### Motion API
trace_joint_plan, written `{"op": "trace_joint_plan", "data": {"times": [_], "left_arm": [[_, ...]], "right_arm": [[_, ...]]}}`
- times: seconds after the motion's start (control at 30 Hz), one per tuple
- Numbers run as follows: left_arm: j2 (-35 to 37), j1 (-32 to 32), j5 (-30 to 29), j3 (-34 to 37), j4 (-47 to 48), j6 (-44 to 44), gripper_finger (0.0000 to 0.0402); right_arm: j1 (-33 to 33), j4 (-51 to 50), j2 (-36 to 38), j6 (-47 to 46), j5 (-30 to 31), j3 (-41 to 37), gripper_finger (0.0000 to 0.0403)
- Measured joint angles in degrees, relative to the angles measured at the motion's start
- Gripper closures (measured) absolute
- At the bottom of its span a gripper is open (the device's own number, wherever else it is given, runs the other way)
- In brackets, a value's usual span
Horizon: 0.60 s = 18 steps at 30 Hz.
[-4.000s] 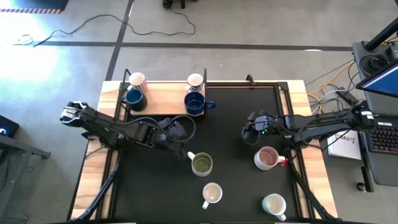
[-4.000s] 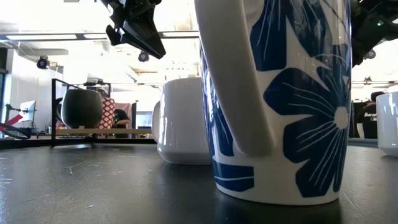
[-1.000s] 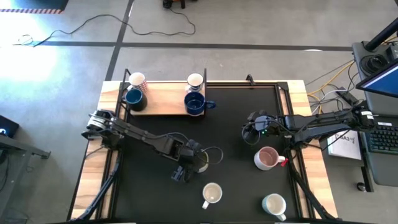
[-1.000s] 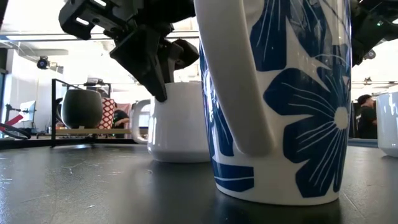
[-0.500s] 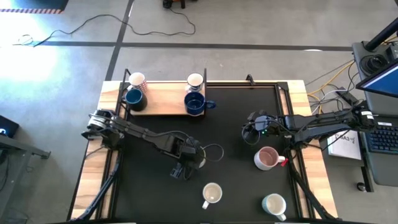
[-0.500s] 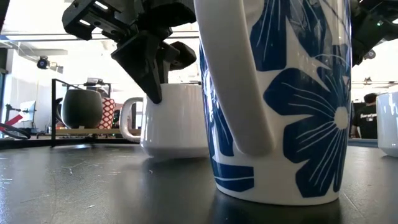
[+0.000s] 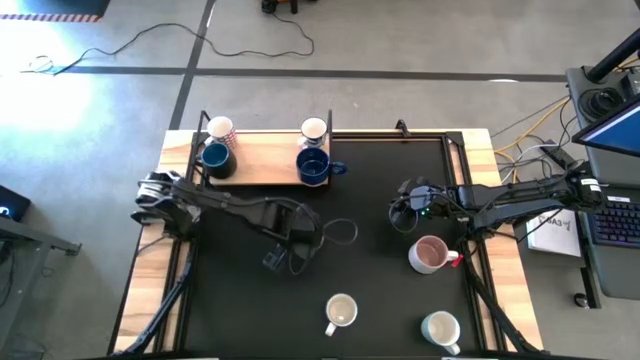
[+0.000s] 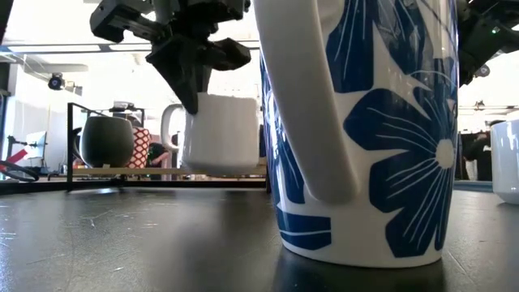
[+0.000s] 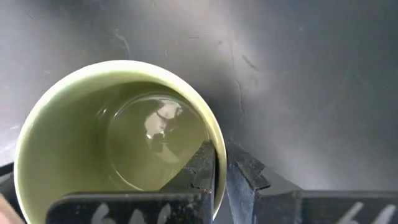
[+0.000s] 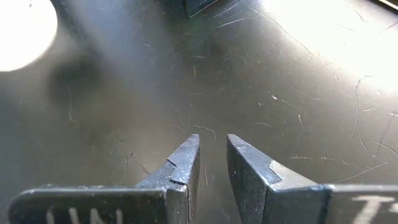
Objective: Place coffee mugs
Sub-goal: Put the white-green mug on the shelf
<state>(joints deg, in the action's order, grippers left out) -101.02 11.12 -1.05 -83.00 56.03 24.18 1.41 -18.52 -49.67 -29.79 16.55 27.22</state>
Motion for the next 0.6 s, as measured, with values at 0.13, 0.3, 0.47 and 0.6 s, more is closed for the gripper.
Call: {"op": "trace_joint_plan", "data": {"times": [0.13,0.3,0.47,0.6], "left_arm": [[3.44,-2.19,2.12,0.15,1.61,4.72,0.0400],[6.61,-4.12,2.68,0.26,7.16,10.54,0.0398],[9.65,-6.61,3.50,0.86,11.57,15.56,0.0398],[13.10,-9.99,3.53,3.15,11.90,19.38,0.0397]], "right_arm": [[0.01,-0.02,0.00,0.00,0.00,0.00,0.0335],[0.02,-0.02,0.00,-0.01,-0.01,0.00,0.0335],[0.01,-0.02,0.00,-0.01,0.00,0.00,0.0335],[0.02,-0.02,0.00,-0.01,-0.01,0.00,0.0335]]}}
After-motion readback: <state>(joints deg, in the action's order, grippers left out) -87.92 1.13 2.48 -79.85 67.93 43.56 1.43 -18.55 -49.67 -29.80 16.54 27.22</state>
